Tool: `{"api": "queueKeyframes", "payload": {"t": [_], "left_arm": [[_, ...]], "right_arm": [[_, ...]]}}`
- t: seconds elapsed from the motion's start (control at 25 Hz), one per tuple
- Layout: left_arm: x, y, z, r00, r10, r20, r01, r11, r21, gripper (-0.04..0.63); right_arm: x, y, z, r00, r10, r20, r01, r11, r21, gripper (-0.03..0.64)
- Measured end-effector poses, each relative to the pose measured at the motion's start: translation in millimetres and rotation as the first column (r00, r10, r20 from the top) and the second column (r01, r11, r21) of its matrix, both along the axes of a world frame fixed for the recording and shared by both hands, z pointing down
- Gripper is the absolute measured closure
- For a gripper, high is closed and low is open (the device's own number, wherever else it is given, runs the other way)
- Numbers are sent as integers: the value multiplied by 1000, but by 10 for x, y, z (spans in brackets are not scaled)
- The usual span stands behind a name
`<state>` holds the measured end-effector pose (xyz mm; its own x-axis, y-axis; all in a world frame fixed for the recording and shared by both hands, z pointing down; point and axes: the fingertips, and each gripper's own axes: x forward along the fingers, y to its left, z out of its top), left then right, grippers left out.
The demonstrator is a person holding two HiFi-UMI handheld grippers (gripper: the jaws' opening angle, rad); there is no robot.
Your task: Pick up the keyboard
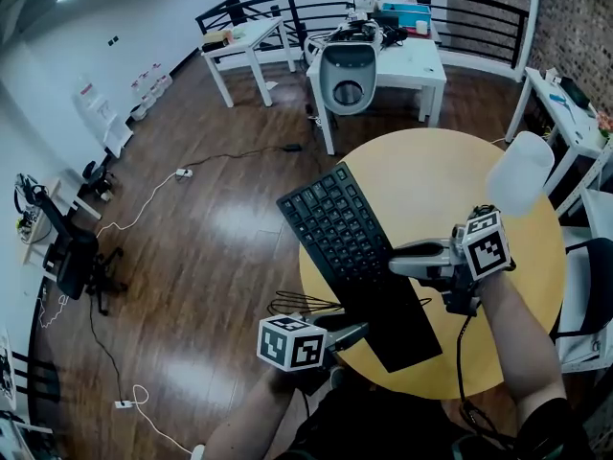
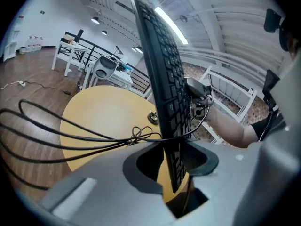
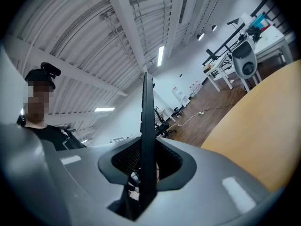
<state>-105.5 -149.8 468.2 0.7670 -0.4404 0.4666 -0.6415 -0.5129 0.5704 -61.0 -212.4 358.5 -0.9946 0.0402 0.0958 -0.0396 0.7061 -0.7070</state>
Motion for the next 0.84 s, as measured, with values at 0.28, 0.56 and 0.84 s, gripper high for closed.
{"api": "queueKeyframes", "payload": {"t": [0.28,0.56,0.84], "left_arm": [[15,168,-45,1000,25,17,-25,999,25,236],[-24,217,-109,999,46,24,-46,999,28,236],[-23,294,-117,999,50,-5,-50,998,23,236]], "right_arm": [[76,187,-4,999,45,5,-45,999,2,526],[45,260,-82,998,64,1,-64,998,17,526],[59,340,-88,998,67,8,-67,997,26,526]]}}
